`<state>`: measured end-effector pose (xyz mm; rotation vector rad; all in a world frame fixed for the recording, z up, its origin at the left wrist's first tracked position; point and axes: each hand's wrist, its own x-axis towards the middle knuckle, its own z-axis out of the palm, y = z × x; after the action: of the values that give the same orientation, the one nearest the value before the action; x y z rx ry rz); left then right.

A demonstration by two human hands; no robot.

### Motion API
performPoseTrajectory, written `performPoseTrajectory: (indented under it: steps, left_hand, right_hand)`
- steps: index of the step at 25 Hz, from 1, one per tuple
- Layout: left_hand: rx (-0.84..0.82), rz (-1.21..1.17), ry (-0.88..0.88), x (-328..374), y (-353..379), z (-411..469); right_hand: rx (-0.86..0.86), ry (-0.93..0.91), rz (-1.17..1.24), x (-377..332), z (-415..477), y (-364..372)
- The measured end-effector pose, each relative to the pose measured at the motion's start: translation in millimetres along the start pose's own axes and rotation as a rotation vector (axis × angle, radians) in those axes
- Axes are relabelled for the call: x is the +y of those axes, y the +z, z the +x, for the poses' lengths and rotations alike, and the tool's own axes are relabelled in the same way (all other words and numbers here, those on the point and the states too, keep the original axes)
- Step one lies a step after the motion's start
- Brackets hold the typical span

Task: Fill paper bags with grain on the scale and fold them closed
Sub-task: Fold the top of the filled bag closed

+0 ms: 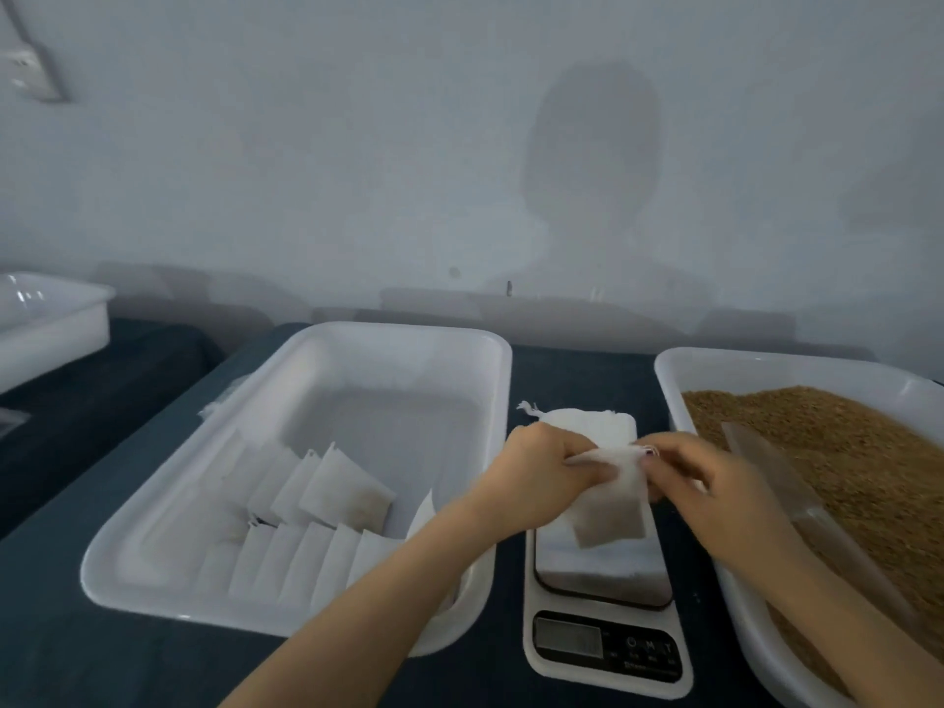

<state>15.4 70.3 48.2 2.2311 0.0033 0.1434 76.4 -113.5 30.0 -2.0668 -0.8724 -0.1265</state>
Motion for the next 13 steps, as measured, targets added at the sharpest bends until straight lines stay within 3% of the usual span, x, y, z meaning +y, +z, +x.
performPoseTrajectory:
  steps: [3, 7, 13]
  left_hand:
    - [0.205, -0.032, -0.072, 8, -42, -2]
    - [0.446, -0.042, -0.225, -14, -107, -12]
    - [0.205, 0.221, -0.627, -81, -114, -40]
  right_hand:
    - [0.150, 0.078, 0.081, 1, 4, -3]
    - [0.174, 0.098, 0.102, 1, 4, -4]
    - [0.184, 0.105, 0.089, 3, 2, -4]
